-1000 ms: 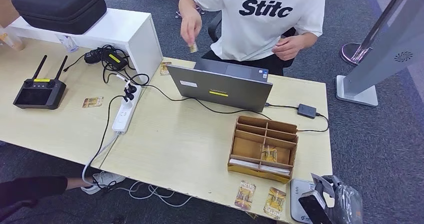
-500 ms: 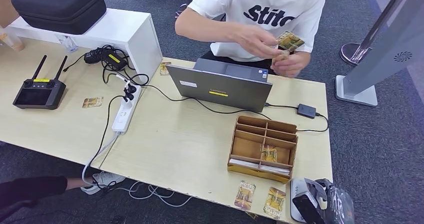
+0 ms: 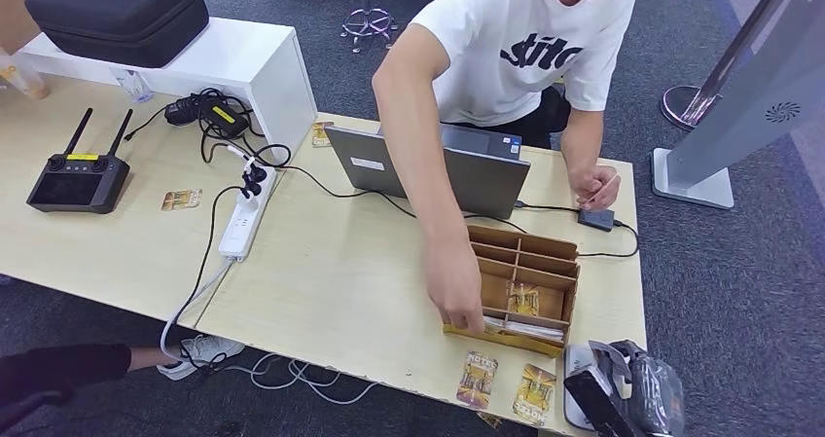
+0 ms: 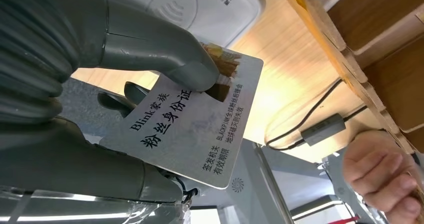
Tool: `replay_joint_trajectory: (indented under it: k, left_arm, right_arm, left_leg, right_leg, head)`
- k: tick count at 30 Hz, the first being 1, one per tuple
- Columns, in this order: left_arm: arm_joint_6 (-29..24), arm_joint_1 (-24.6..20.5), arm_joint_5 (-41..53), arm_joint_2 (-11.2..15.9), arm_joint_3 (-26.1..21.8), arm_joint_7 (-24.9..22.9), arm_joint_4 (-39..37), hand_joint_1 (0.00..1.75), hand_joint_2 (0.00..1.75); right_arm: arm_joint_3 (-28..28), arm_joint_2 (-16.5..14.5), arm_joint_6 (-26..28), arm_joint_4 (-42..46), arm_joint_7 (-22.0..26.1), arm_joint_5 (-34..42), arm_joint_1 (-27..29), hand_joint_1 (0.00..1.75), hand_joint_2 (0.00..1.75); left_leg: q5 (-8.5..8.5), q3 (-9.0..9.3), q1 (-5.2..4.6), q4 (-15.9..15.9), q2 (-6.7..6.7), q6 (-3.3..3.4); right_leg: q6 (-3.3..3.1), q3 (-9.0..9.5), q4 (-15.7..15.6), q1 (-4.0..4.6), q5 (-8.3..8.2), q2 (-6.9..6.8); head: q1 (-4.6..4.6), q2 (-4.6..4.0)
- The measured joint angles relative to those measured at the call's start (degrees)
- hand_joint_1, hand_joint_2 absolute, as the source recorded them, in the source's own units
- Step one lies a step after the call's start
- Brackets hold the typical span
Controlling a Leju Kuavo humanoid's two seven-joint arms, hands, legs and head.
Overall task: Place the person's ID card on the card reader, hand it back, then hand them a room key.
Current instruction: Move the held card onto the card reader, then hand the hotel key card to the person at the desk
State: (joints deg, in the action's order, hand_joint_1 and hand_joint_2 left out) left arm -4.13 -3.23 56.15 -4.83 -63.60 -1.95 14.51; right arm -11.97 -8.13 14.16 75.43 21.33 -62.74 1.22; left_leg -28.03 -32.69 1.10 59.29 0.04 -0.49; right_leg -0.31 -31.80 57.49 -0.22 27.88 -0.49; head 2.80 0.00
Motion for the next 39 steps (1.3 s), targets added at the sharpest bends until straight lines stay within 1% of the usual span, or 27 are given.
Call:
replay_joint_trajectory:
  k: [3, 10, 14, 18, 23, 28, 34, 39]
  left_arm:
    - [-0.01, 0.00, 0.46, -0.01, -0.43, 0.01, 0.00, 0.00, 1.75]
    - [-0.01, -0.01, 1.53, -0.04, -1.31, 0.04, 0.00, 0.00, 1.75]
    - [0.02, -0.04, 2.08, -0.04, -1.53, 0.08, 0.00, 0.00, 1.75]
    - [0.31, -0.09, 2.75, -0.02, -1.62, 0.09, 0.00, 0.00, 1.75]
    - [0.71, -0.23, 3.70, 0.01, -1.62, 0.09, 0.00, 0.00, 1.75]
    - [1.01, -0.44, 4.71, 0.10, -1.62, 0.09, 0.00, 0.00, 1.75]
    - [1.31, -0.80, 5.64, 0.40, -1.62, 0.09, 0.00, 0.00, 1.75]
    - [1.70, -1.06, 6.56, 0.65, -1.62, 0.09, 0.00, 0.00, 1.75]
  right_arm:
    - [0.53, 0.00, 0.95, 2.81, 0.12, 0.63, 0.18, 1.75, 1.75]
    - [2.00, 0.00, 1.30, 12.91, -0.30, 2.10, -0.19, 1.75, 1.75]
    - [3.18, 0.00, 0.89, 17.41, -0.28, 2.79, -1.27, 1.75, 1.75]
    - [4.71, 0.00, -0.21, 19.76, -0.41, 3.26, -3.18, 1.75, 1.75]
    - [6.85, 0.00, -2.14, 20.43, -1.93, 2.95, -6.88, 1.75, 1.75]
    - [9.32, 0.00, -4.73, 19.97, -4.88, 1.59, -11.52, 1.75, 1.75]
    - [11.53, 0.00, -6.09, 17.49, -7.74, 0.15, -16.85, 1.75, 1.75]
    - [12.81, 0.00, -7.06, 13.45, -10.37, -1.50, -21.61, 1.75, 1.75]
  left_leg:
    - [0.02, -0.02, -0.01, 0.00, 0.00, 0.02]
    - [0.03, -0.04, -0.01, 0.00, 0.00, 0.02]
    - [0.03, -0.05, 0.00, 0.00, 0.00, 0.02]
    - [0.03, -0.05, 0.00, 0.00, 0.00, 0.02]
    - [0.05, -0.05, 0.00, 0.00, 0.01, 0.00]
    - [0.06, -0.05, 0.00, 0.00, 0.01, -0.01]
    - [0.06, -0.06, 0.00, 0.00, 0.01, -0.02]
    - [0.07, -0.06, 0.00, 0.01, 0.04, -0.02]
  right_leg:
    - [-0.01, -0.02, 0.00, -0.01, -0.02, 0.00]
    - [-0.02, -0.04, 0.00, -0.01, -0.03, 0.00]
    - [-0.02, -0.05, 0.00, 0.00, -0.03, 0.00]
    - [-0.02, -0.05, 0.00, 0.00, -0.03, 0.00]
    - [-0.08, -0.05, 0.01, 0.00, -0.08, 0.01]
    - [-0.09, -0.05, 0.01, 0.00, -0.08, 0.01]
    - [-0.09, -0.05, 0.01, 0.00, -0.08, 0.00]
    - [-0.09, -0.08, 0.02, 0.00, -0.09, 0.04]
  head:
    - [0.00, 0.00]
    - [0.01, 0.00]
    - [0.00, 0.00]
    - [0.00, 0.00]
    - [0.00, 0.00]
    - [0.00, 0.00]
    - [0.00, 0.00]
    - [0.00, 0.00]
